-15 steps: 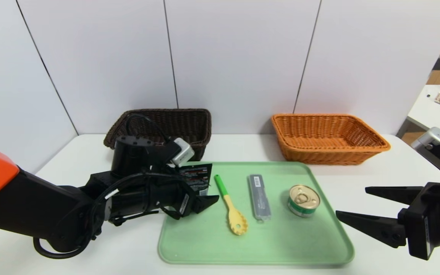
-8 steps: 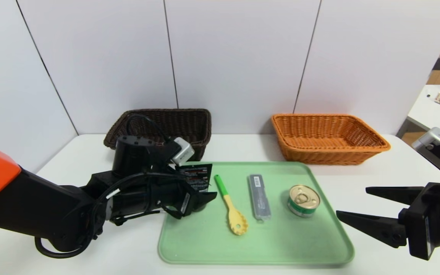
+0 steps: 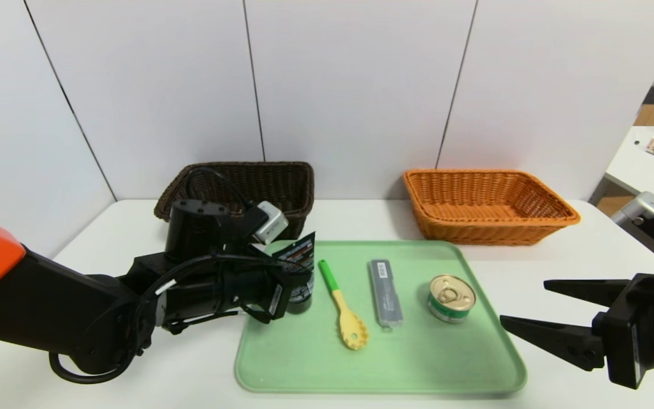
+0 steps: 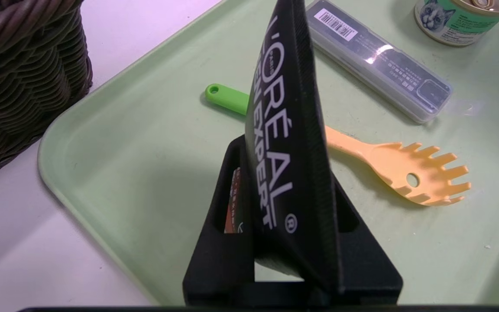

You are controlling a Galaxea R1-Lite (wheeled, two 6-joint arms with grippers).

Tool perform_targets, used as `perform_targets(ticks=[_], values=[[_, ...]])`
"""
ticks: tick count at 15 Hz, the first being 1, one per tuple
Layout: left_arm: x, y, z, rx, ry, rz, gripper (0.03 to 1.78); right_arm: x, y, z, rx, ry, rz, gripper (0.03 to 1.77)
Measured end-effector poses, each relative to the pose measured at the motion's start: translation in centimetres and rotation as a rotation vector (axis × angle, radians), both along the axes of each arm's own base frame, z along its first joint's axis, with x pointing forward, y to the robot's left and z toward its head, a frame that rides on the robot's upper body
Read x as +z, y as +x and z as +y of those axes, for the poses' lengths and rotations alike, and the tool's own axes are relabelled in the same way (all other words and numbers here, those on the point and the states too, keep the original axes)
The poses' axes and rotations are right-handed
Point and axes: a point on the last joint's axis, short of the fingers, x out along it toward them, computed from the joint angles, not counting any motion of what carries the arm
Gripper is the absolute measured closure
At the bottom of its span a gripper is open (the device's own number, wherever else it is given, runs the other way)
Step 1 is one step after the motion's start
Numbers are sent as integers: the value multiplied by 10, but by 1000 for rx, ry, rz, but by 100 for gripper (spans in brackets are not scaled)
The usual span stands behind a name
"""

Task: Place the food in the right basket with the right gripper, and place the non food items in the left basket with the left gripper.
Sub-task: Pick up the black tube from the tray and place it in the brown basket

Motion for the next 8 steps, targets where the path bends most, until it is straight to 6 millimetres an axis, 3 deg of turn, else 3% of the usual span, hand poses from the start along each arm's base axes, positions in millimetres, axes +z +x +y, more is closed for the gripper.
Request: perform_targets(ticks=[4,8], values=[[11,-4,2,10,-35,-9,146,0,0,0,-1,-1,1,10],[43,-10,6,15,-90,-94,146,0,0,0,-2,-1,1,10]])
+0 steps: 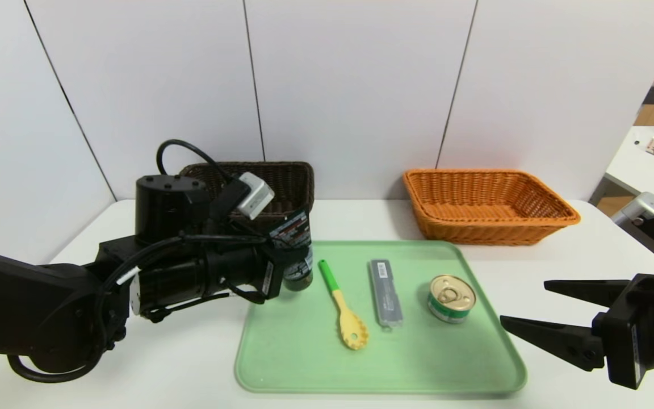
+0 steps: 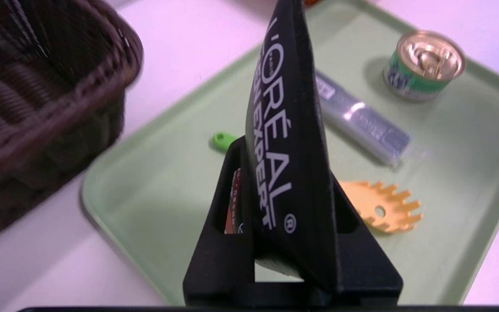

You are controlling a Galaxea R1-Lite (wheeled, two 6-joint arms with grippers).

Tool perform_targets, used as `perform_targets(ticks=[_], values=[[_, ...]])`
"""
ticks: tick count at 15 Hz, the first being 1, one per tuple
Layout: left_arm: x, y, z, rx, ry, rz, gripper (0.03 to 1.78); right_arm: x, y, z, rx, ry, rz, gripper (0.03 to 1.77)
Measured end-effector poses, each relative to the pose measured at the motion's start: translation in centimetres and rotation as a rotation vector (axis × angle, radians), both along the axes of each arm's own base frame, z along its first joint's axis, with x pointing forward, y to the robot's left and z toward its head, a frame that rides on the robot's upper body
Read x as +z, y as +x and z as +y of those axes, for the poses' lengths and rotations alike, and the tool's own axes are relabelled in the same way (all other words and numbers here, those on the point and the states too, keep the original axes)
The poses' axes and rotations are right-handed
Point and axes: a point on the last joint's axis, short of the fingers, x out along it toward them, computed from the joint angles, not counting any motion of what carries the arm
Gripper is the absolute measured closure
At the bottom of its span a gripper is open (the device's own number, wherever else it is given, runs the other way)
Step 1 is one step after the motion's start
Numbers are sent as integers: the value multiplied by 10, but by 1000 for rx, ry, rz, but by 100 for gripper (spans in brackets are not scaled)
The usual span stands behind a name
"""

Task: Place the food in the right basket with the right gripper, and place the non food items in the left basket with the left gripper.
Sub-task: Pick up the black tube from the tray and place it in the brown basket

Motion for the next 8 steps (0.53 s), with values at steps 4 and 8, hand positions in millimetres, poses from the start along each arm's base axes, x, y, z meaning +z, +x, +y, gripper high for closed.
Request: perform_targets(ticks=[4,8], values=[[43,10,8,38,-23,-56,146,0,0,0,0,0,-1,10],[81,32,22,105,-37,-90,146,0,0,0,-3,0,-1,10]])
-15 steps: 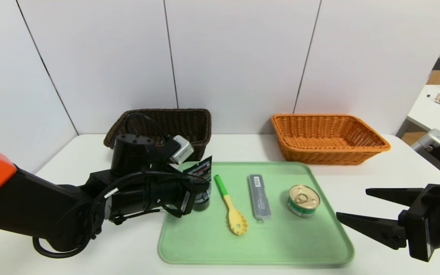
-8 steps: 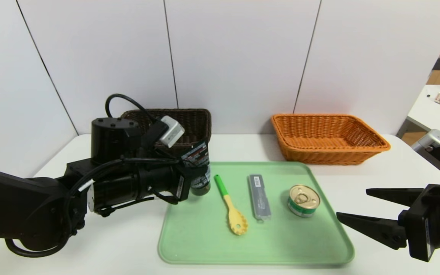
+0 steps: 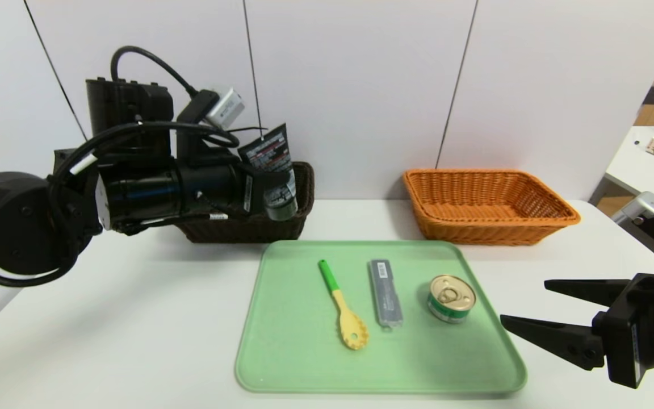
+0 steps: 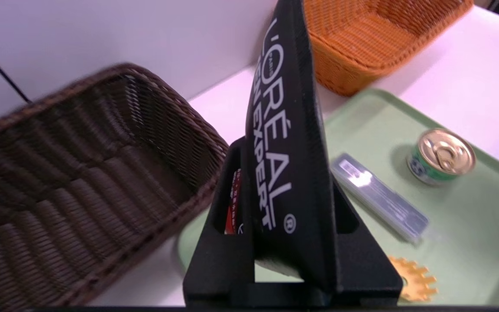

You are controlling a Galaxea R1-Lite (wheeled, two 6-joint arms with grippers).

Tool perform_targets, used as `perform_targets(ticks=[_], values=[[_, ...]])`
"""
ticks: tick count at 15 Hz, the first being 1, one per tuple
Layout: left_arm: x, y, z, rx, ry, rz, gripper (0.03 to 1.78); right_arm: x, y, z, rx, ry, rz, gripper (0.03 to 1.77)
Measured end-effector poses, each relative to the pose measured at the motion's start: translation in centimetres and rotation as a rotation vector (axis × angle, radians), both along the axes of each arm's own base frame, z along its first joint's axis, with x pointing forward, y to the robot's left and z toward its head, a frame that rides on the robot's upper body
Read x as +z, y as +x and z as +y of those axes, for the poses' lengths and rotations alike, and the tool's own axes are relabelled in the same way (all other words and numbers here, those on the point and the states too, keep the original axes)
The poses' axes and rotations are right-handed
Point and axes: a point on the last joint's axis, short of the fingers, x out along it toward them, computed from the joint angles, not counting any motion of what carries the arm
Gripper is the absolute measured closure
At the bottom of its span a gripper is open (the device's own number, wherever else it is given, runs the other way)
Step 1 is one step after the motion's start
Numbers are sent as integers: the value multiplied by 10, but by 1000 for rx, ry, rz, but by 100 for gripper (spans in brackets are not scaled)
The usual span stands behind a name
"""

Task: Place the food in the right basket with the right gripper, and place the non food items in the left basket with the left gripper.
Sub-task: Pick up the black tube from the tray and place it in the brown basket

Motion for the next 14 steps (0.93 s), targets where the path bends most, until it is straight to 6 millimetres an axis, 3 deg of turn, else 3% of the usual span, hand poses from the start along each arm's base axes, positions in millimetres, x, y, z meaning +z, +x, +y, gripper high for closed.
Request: perform_targets(ticks=[2,5,10,14], values=[[8,18,7,40,7,-31,146,0,0,0,-2,1,1,10],[3,48,20,99,24,-34,146,-1,0,0,-5,1,5,10],[-25,89,45,191,55,17,146,-3,2,0,-5,-5,17,10],[-45,108,59,232,79,55,146,-4,3,1,-5,-5,16,10]])
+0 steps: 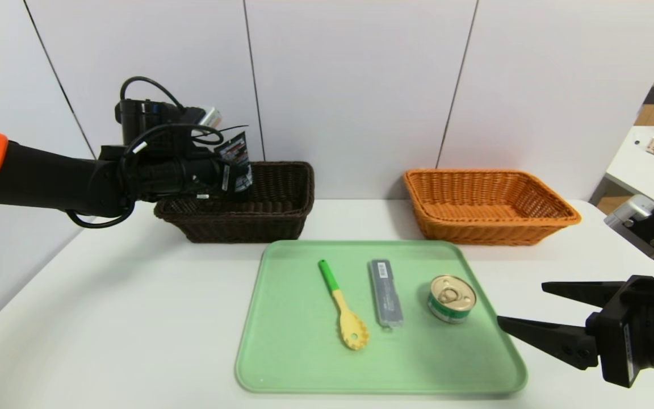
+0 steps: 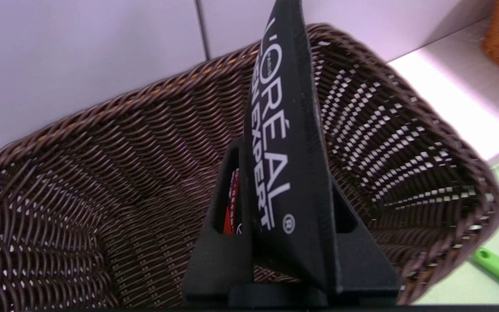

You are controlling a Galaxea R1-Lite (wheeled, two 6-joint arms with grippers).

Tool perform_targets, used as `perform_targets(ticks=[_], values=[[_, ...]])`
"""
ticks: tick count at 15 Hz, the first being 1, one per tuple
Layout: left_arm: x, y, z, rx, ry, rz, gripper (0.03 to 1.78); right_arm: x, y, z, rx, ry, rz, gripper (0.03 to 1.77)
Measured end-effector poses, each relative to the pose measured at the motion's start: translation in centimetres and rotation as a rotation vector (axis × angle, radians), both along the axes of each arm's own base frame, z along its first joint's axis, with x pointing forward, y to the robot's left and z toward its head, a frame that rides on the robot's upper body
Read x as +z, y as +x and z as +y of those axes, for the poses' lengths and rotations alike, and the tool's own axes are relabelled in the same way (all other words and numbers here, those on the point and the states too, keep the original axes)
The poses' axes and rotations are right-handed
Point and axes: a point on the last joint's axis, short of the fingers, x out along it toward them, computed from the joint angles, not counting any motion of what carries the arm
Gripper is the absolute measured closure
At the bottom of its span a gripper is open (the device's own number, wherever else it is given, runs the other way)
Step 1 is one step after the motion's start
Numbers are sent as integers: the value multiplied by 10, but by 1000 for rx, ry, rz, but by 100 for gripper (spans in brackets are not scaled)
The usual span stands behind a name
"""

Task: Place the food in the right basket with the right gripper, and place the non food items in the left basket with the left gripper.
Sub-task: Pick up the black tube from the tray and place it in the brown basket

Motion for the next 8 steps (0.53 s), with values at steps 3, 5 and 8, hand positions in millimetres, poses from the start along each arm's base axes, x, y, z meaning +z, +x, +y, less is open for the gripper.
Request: perform_targets(ticks=[3,5,8], values=[[-11,7,3,9,10,21,146,0,0,0,0,-1,1,10],[-14,10,4,11,12,28,146,0,0,0,0,0,2,10],[-17,13,4,13,13,33,146,0,0,0,-2,1,2,10]])
